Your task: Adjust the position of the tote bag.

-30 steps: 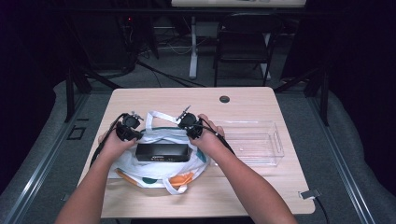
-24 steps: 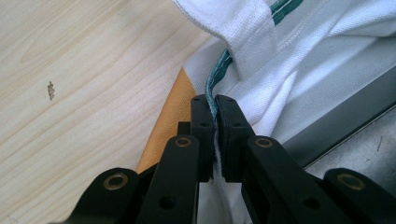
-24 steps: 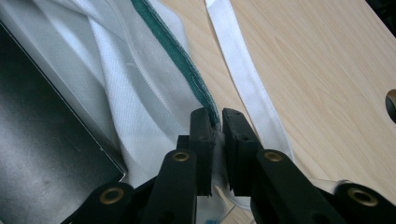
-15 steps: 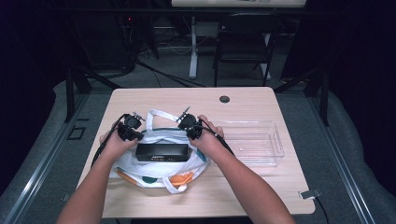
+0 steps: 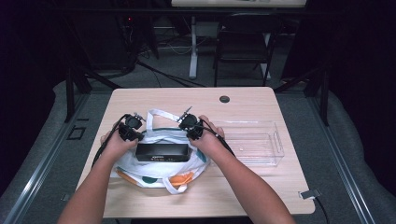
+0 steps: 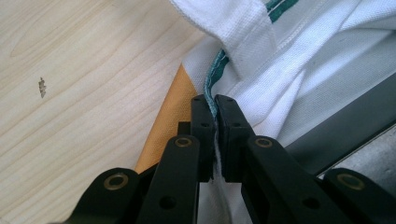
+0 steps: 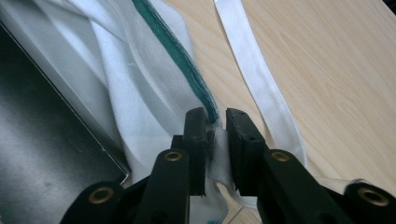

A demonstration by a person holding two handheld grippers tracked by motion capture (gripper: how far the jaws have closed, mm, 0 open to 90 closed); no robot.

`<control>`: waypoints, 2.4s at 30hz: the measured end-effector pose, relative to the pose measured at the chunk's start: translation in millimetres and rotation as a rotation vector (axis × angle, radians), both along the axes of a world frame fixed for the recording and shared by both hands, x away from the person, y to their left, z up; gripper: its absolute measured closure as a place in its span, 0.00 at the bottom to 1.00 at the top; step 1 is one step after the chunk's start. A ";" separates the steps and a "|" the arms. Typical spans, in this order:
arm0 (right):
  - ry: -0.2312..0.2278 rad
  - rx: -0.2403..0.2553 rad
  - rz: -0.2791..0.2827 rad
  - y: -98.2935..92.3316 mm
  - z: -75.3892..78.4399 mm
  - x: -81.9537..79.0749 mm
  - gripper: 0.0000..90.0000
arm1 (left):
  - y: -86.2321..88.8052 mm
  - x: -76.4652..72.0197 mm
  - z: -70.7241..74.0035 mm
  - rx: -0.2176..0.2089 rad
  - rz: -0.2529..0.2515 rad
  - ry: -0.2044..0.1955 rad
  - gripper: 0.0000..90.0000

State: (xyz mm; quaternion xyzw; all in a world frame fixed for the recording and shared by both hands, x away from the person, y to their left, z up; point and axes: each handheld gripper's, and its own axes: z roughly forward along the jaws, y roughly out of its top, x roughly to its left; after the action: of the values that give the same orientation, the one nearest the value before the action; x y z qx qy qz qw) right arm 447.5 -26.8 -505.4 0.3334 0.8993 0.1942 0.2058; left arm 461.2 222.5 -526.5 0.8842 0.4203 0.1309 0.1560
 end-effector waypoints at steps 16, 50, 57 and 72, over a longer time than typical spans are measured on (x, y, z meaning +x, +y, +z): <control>-0.037 0.127 0.015 -15.5 31.0 -19.3 0.67 | -0.2 -0.3 -0.2 0.002 0.000 0.004 0.97; 0.072 0.246 -0.018 -47.7 32.0 -73.2 0.77 | -1.0 -1.1 0.0 0.006 0.005 0.003 0.96; 0.071 0.243 -0.006 -49.0 27.1 -79.5 0.89 | -1.0 -1.3 0.1 0.005 0.004 0.004 0.96; 0.068 0.207 0.009 -47.6 12.4 -83.7 0.99 | -1.9 0.4 -1.4 0.006 0.017 0.005 0.96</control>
State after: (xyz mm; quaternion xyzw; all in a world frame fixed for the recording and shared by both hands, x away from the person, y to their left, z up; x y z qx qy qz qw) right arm 363.8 -74.4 -493.0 0.3553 0.8824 0.2756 0.1385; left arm 461.5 220.7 -527.9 0.8813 0.4280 0.1311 0.1513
